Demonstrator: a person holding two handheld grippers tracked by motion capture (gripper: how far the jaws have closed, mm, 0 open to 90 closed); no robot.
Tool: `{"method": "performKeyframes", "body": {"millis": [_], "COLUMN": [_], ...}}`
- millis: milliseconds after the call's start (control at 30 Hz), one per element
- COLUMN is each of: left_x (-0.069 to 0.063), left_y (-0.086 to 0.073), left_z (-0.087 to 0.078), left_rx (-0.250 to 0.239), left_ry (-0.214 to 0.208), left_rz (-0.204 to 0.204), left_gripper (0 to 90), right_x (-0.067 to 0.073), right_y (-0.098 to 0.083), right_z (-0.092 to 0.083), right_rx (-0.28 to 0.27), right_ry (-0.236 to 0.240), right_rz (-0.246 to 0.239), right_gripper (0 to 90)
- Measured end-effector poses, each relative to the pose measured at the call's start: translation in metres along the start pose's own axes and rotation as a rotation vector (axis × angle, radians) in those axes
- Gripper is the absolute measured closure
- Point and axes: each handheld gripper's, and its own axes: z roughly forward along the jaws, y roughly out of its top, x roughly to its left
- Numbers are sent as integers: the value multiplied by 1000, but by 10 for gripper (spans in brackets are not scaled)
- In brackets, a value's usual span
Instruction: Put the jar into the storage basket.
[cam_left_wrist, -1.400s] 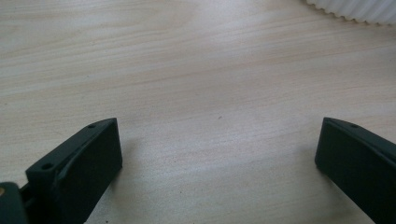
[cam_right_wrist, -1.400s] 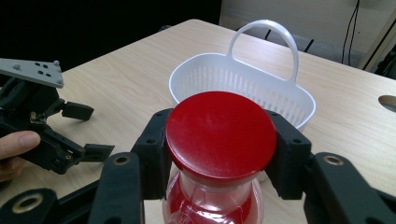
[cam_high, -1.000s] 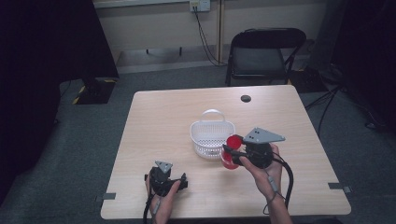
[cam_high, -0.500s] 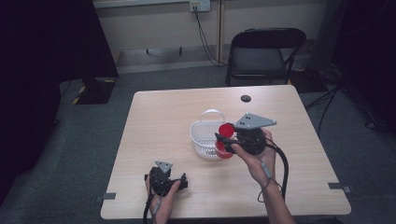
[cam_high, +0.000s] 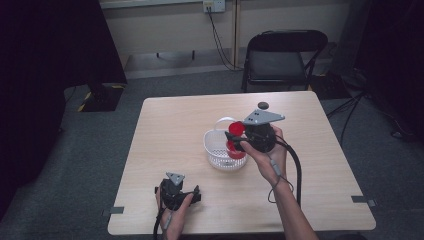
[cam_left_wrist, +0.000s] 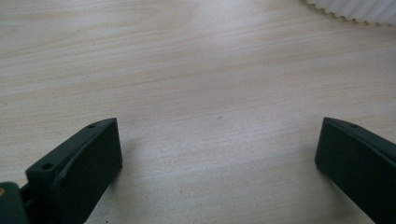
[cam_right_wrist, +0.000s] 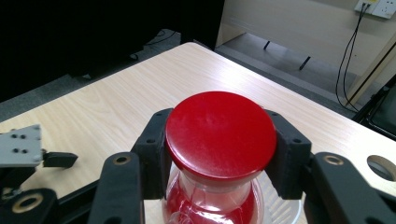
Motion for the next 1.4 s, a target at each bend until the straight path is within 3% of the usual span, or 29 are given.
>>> {"method": "performKeyframes", "body": {"millis": [467, 933, 1400], "left_x": [0, 0, 0], "left_y": [0, 0, 0], "left_z": [0, 0, 0], "left_rx": [0, 0, 0], "left_ry": [0, 0, 0], "left_rz": [0, 1, 0], "left_gripper": [3, 3, 3], "right_x": [-16, -21, -18], "right_y": [-3, -33, -52], "right_z": [38, 73, 91], "right_rx": [36, 113, 149], "right_ry": [3, 10, -8], "right_rz": [12, 65, 79], "right_gripper": [483, 483, 483]}}
